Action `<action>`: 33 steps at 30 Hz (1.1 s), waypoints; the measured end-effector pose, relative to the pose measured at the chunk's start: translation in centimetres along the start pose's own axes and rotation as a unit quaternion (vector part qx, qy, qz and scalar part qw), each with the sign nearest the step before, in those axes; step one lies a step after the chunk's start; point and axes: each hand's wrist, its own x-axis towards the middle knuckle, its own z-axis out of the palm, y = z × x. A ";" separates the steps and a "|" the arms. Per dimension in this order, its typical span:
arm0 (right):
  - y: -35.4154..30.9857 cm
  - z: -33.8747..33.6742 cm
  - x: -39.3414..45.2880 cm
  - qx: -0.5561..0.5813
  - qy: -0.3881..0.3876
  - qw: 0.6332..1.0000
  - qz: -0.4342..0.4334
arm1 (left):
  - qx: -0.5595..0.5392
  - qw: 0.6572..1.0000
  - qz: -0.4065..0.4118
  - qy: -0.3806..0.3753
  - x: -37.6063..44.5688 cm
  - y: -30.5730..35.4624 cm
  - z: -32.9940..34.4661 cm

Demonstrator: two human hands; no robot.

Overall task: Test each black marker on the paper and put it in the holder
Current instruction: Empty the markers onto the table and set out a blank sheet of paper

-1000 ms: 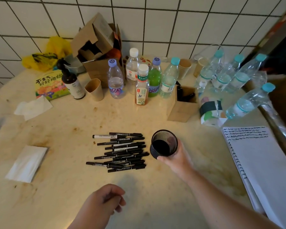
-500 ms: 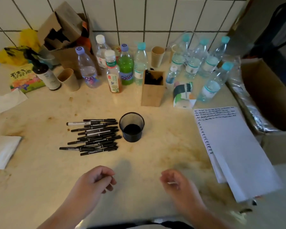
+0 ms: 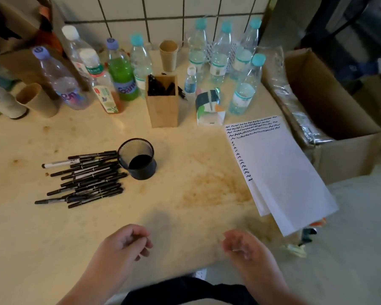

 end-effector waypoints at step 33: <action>2.8 -21.5 10.2 -0.071 -0.077 0.994 -0.013 | -0.049 0.998 -0.011 0.027 0.3 9.2 22.1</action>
